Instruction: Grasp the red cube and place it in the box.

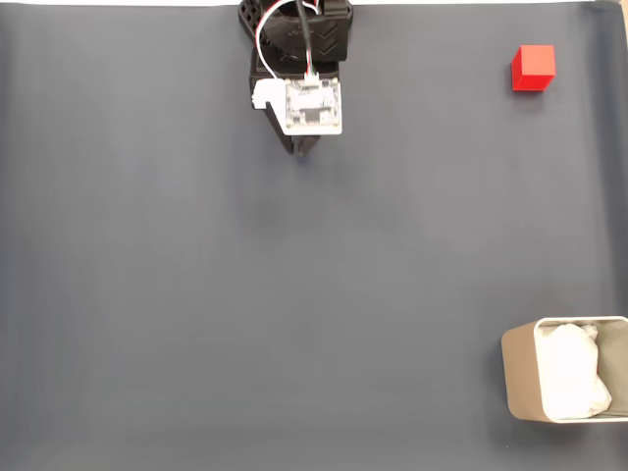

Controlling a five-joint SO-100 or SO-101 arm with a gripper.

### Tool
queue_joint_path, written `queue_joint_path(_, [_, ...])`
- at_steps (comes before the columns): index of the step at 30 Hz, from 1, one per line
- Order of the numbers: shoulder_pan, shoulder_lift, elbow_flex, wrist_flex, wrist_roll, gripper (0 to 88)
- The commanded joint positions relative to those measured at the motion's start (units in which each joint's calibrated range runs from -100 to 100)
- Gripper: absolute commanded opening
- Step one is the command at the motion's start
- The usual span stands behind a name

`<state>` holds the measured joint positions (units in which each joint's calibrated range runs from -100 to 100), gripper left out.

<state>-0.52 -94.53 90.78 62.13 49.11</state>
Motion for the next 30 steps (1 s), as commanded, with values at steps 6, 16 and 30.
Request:
queue_joint_path(6, [-1.04,21.57,-40.23,-0.66,-0.24,0.0])
queue_joint_path(16, [-1.54,41.32,-70.25,9.34,-0.73,0.0])
queue_joint_path(30, [-6.8,49.55,-73.62,8.28,0.15,0.0])
